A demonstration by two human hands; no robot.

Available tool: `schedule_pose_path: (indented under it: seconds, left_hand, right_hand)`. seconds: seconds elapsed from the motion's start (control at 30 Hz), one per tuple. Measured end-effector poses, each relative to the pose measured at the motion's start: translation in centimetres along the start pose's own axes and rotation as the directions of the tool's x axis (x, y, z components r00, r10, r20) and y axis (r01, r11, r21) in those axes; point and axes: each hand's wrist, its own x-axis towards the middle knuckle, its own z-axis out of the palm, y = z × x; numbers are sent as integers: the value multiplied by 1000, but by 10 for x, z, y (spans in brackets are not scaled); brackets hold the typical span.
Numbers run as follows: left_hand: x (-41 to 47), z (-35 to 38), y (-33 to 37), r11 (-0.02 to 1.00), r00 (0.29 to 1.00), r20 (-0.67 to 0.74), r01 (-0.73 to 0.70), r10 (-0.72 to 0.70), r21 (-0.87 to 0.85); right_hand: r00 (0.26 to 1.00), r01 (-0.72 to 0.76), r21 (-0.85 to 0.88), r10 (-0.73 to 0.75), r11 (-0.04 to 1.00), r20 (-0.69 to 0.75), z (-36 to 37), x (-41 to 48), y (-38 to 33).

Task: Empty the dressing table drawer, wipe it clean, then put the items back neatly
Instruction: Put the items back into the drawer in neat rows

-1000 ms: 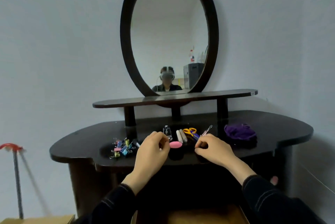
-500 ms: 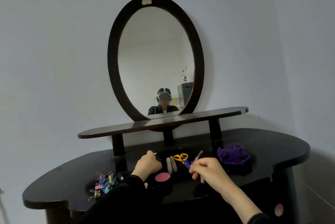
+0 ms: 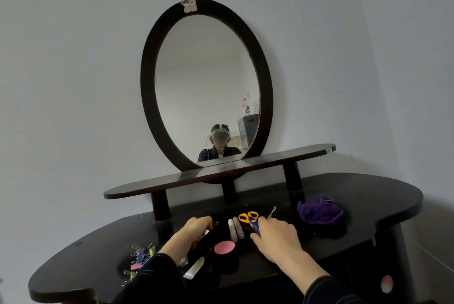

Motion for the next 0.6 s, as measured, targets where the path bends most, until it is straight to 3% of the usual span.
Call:
schedule_pose_path:
  seconds: [0.33,0.47,0.6]
  left_hand:
    - [-7,-7,-4,965,997,44,77,-68,-252]
    - [-18,-7,4,754,983,125,183,-134,-630]
    - [-37,-12,17,604,978,208,166,-1,-779]
  right_hand:
    - [995,-46,26,48,999,-86,3,4,-6]
    - [994,-37,100,47,994,-96,0,2,-5]
    - [991,-42,264,75,964,-113,-2,3,3]
